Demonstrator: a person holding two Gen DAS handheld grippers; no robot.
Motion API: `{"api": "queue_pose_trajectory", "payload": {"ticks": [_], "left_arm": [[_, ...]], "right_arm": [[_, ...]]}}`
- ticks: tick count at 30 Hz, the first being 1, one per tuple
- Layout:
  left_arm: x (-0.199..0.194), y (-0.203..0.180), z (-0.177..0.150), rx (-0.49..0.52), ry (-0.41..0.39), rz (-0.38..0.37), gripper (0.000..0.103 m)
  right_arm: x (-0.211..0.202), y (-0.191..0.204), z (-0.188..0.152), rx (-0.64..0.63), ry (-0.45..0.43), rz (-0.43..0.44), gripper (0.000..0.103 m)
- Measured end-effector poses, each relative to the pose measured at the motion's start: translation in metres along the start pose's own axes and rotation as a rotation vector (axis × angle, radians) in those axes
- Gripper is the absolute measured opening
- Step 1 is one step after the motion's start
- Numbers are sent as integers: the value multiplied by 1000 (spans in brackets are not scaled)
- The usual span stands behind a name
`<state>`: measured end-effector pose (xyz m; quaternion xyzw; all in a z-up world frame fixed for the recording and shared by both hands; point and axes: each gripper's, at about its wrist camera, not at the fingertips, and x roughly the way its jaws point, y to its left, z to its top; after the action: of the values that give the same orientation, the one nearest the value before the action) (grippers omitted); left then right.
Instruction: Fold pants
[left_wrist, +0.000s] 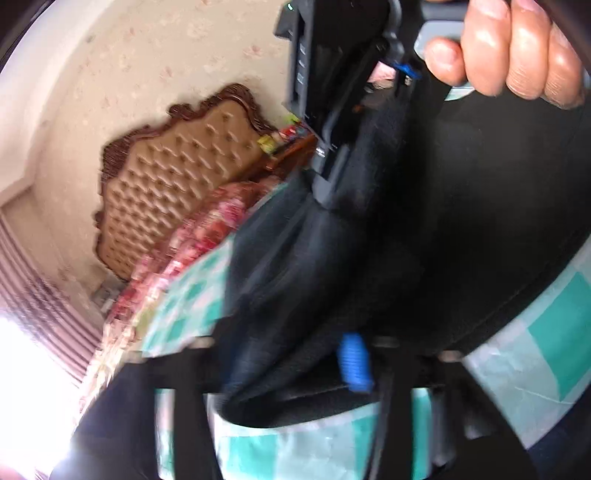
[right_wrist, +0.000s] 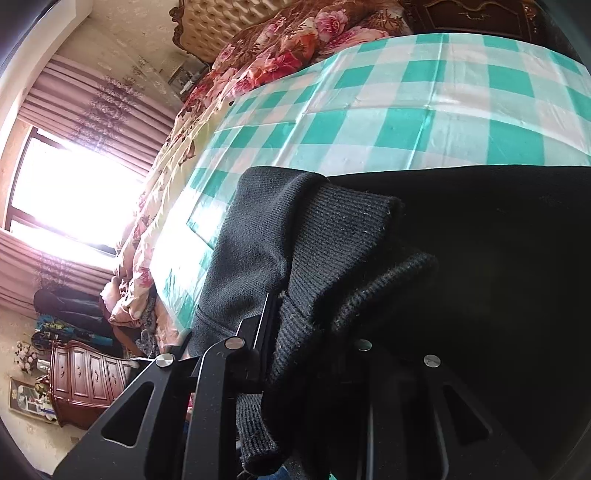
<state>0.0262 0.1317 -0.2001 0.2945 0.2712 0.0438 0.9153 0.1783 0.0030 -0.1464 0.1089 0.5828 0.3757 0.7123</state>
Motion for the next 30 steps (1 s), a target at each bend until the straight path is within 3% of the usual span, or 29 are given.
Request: {"api": "queue_pose_trajectory", "payload": {"ticks": [1, 4, 17, 30], "left_arm": [[-2, -1, 1, -7, -4, -4, 26], [-5, -2, 6, -10, -11, -28, 22], [-17, -7, 20, -50, -24, -134, 21], [-19, -32, 32, -21, -25, -199, 21]], "right_arm": [[-2, 1, -1, -2, -4, -4, 24], [-10, 5, -4, -16, -22, -30, 24], [-36, -2, -16, -47, -44, -121, 24], [-50, -30, -28, -1, -46, -126, 24]]}}
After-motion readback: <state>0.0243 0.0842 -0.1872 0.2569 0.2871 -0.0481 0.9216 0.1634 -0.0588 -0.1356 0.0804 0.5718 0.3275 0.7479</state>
